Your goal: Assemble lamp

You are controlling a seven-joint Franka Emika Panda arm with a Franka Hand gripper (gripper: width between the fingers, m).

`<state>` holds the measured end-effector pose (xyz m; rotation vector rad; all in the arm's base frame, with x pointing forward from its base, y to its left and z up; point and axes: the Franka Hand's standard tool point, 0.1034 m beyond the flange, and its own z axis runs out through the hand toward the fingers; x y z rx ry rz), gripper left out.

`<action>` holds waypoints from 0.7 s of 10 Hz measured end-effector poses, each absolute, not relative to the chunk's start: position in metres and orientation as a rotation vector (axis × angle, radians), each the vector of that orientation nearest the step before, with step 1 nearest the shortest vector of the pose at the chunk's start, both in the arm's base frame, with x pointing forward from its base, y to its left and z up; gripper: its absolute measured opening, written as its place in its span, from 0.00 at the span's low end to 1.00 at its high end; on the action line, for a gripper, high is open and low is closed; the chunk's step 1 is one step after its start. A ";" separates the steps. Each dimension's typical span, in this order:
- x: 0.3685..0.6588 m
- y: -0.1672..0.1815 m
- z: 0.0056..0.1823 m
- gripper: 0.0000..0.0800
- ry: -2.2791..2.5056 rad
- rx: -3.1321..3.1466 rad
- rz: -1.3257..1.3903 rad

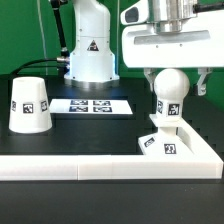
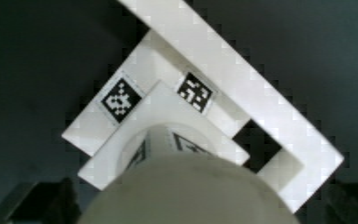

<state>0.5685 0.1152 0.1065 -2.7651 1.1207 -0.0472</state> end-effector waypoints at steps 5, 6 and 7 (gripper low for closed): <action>0.569 0.114 0.105 0.87 0.653 -2.920 -0.084; 0.569 0.113 0.106 0.87 0.363 -2.997 -0.117; 0.570 0.112 0.106 0.87 0.158 -3.029 -0.136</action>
Offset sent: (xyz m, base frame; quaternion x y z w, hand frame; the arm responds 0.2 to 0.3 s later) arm 0.0000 0.0000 0.0000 0.0000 0.0000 -0.1938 0.9810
